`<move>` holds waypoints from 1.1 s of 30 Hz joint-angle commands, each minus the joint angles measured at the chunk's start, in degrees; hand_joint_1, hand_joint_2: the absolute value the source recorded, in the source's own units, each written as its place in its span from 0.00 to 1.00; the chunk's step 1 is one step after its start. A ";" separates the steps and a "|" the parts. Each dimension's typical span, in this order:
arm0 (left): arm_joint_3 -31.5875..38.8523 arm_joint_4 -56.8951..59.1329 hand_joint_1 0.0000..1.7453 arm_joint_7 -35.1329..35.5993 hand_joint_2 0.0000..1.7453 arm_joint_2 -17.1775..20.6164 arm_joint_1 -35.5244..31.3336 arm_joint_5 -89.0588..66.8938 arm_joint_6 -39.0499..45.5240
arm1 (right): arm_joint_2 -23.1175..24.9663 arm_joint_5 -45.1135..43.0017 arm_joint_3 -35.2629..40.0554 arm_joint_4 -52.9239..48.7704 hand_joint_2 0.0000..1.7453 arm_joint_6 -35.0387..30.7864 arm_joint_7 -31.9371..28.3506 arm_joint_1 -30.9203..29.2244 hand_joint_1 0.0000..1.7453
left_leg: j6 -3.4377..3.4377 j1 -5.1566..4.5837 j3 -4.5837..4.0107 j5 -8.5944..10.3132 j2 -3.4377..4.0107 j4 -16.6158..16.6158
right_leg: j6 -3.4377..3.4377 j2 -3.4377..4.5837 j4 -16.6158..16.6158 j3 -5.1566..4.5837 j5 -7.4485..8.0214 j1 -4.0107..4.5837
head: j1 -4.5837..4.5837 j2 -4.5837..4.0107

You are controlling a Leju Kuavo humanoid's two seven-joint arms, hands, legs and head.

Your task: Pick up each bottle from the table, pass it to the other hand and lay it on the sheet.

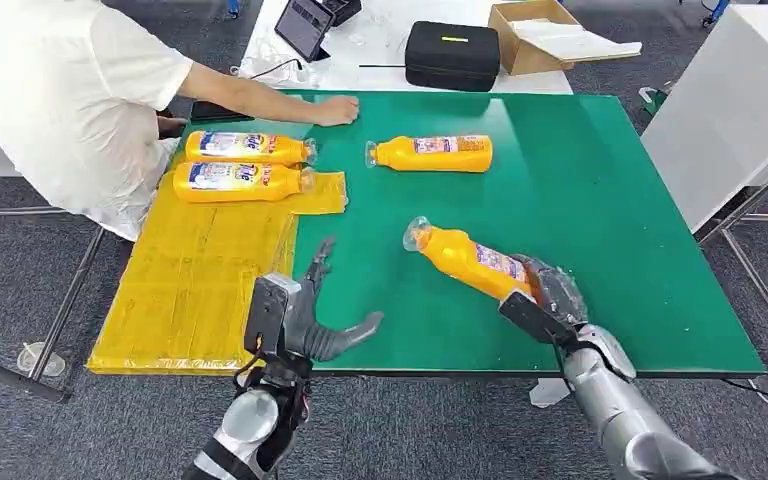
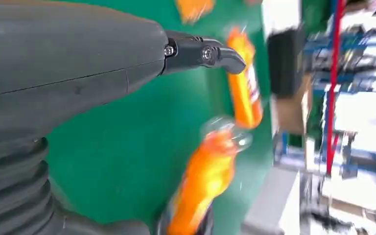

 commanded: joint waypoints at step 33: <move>1.33 10.17 0.00 -10.45 1.00 -1.42 -2.46 9.82 -8.08 | 10.80 -11.20 24.54 -25.98 1.00 7.77 -2.00 10.42 1.00 | 0.05 0.02 -0.05 -0.25 0.16 0.01 | -0.27 -0.03 0.12 -0.07 -0.37 0.06 | 0.00 0.02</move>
